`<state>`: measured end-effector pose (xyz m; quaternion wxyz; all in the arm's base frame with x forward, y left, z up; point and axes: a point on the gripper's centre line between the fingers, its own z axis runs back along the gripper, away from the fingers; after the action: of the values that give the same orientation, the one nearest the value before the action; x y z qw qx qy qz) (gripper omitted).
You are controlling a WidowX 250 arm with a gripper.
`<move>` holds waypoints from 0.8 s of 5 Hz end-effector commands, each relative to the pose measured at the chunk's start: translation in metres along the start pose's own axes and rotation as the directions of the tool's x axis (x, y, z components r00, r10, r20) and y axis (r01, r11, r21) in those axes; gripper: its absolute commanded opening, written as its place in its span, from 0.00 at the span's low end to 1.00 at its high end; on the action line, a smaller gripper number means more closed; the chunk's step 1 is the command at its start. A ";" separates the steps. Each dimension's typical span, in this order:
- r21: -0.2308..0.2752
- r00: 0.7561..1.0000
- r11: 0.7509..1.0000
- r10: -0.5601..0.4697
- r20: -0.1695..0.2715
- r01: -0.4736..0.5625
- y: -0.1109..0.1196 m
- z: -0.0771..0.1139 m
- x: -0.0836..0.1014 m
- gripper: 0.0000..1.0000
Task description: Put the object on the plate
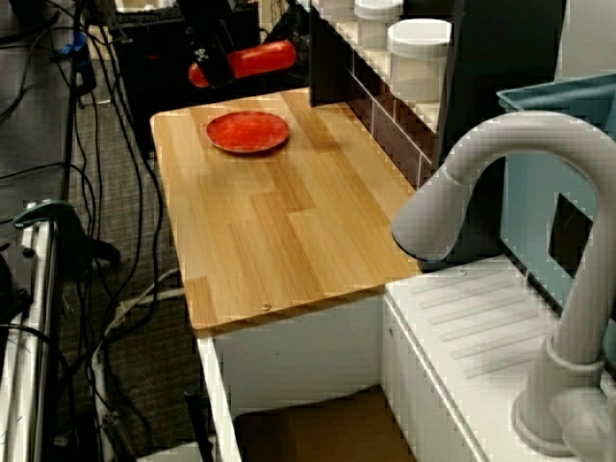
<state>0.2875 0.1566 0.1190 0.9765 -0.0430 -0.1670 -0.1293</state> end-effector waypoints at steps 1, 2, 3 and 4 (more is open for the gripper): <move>0.113 1.000 0.994 0.011 0.018 -0.013 0.024 -0.007 -0.012 0.00; 0.146 0.999 0.989 -0.013 -0.029 0.017 0.022 -0.028 -0.017 0.00; 0.177 0.998 0.984 -0.028 -0.055 0.038 0.017 -0.046 -0.021 0.00; 0.182 0.997 0.982 -0.038 -0.071 0.051 0.018 -0.051 -0.021 0.00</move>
<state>0.2949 0.1653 0.0549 0.9810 0.0422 -0.1326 -0.1349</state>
